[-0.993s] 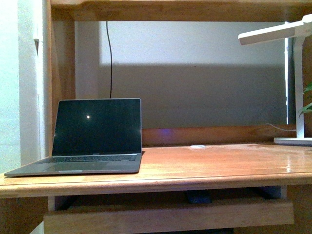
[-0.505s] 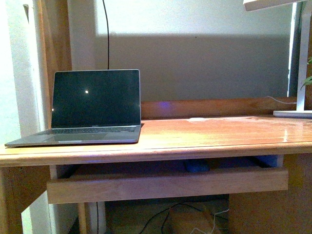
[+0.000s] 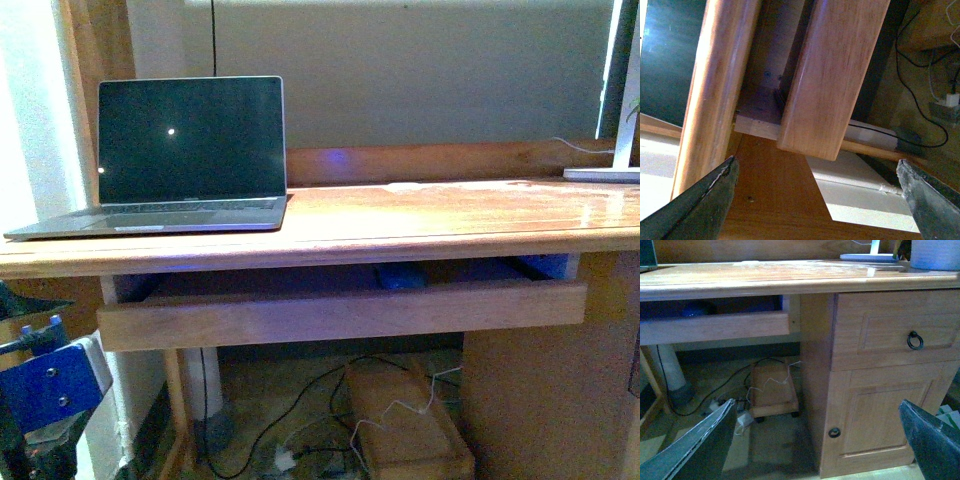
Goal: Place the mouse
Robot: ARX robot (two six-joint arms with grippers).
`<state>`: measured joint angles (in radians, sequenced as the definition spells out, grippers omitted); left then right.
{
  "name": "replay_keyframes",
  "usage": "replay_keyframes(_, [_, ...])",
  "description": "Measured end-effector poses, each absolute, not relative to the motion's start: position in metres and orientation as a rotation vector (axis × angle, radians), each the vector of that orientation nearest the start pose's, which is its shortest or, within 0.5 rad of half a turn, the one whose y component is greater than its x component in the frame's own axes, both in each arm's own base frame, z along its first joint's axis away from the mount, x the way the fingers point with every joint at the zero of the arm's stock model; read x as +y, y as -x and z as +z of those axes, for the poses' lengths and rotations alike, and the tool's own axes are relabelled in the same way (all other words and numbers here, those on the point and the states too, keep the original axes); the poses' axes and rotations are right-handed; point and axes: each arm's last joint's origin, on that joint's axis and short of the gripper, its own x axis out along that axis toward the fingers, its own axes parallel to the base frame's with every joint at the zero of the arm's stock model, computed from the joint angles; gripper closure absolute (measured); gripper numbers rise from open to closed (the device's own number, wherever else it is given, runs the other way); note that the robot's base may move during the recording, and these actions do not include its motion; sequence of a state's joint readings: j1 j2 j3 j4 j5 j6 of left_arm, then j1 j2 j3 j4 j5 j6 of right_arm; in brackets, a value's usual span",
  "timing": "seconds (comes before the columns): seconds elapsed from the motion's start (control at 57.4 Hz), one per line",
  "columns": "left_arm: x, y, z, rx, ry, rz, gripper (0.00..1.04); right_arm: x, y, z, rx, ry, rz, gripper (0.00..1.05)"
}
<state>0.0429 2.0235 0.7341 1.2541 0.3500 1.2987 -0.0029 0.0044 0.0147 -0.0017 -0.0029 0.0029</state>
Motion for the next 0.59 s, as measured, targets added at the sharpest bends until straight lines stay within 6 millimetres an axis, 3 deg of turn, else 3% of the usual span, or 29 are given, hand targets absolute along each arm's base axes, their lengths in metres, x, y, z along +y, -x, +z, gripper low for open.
replay_keyframes(0.453, [0.004,-0.428,0.098,-0.268,-1.453,-0.373,0.08,0.0,-0.097,0.168,-0.009,-0.003,0.0,0.07])
replay_keyframes(0.592, [0.002,-0.437,0.094,-0.262,-1.496,-0.405,0.08,0.0,-0.097,0.168,-0.009,-0.003,0.0,0.07])
